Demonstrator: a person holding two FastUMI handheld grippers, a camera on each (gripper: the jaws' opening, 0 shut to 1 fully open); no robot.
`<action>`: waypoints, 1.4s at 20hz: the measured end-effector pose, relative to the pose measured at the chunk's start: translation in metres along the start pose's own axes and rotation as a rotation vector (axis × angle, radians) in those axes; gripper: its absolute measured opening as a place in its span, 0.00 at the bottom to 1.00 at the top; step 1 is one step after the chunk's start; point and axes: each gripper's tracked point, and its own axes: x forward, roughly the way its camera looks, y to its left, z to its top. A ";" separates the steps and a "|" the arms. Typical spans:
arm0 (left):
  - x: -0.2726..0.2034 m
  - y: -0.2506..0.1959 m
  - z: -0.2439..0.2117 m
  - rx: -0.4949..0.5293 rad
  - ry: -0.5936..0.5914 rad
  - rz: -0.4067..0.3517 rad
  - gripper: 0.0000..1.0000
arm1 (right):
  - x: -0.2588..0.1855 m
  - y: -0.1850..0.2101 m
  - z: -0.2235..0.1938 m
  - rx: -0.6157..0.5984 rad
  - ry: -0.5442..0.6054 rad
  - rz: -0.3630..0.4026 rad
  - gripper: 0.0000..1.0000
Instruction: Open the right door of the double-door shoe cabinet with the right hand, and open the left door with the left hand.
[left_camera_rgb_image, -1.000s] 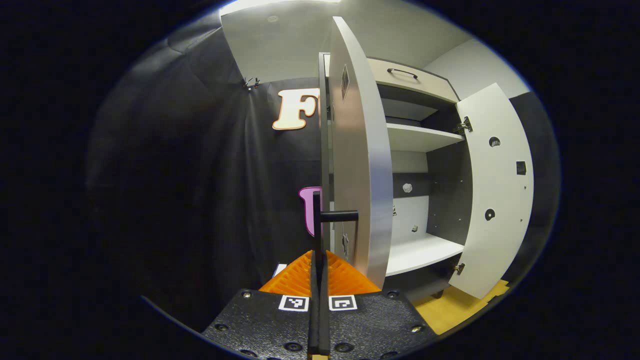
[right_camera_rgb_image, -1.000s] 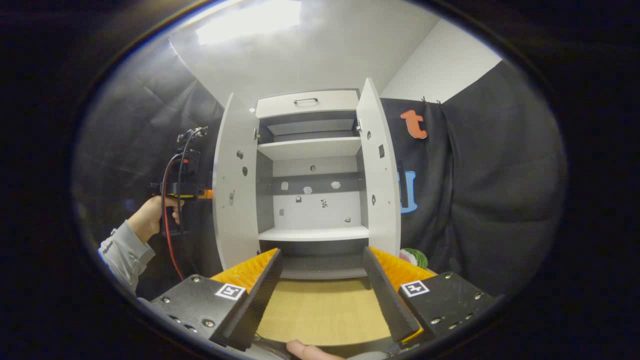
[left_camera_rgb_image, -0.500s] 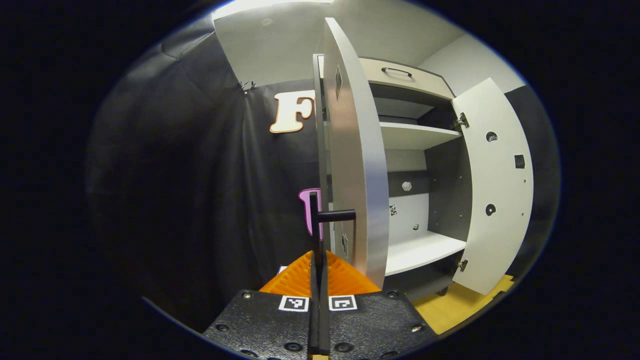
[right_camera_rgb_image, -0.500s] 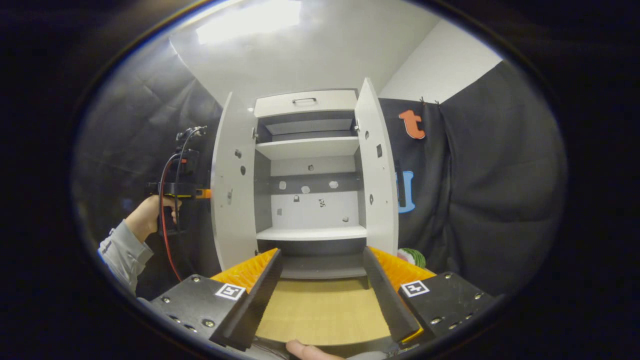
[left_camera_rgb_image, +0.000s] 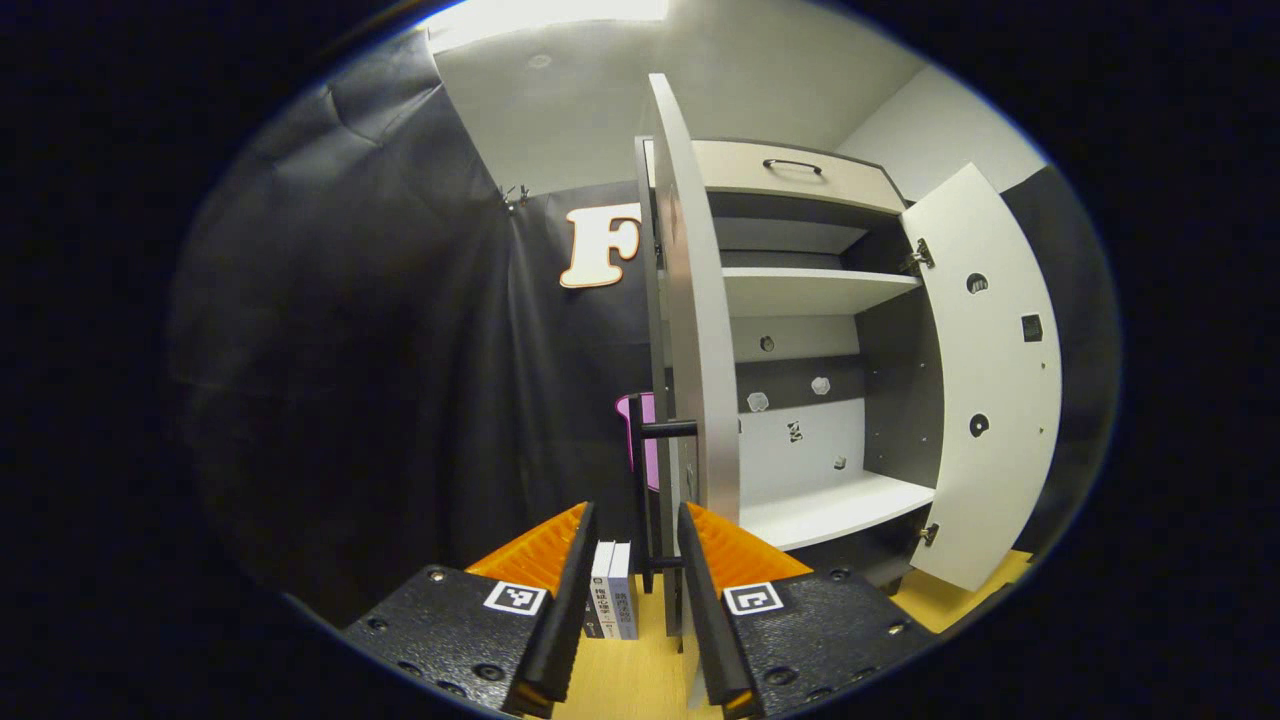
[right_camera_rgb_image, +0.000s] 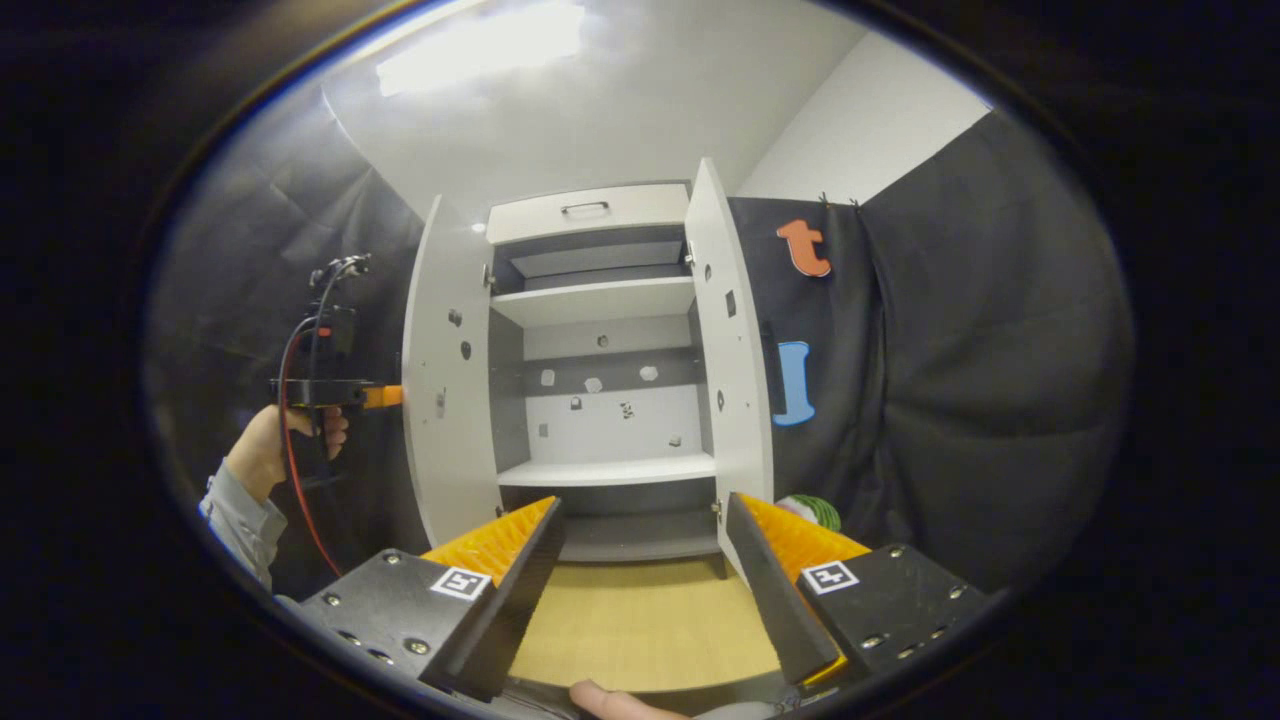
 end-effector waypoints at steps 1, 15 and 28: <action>-0.010 -0.001 -0.003 -0.004 0.012 0.013 0.51 | 0.000 0.000 0.001 0.003 -0.001 0.000 0.97; -0.142 -0.060 -0.043 -0.049 0.020 0.031 0.99 | -0.001 0.001 -0.002 -0.011 0.011 0.015 0.97; -0.181 -0.088 -0.064 -0.075 0.021 0.014 1.00 | -0.005 -0.005 0.006 -0.044 -0.015 -0.006 0.97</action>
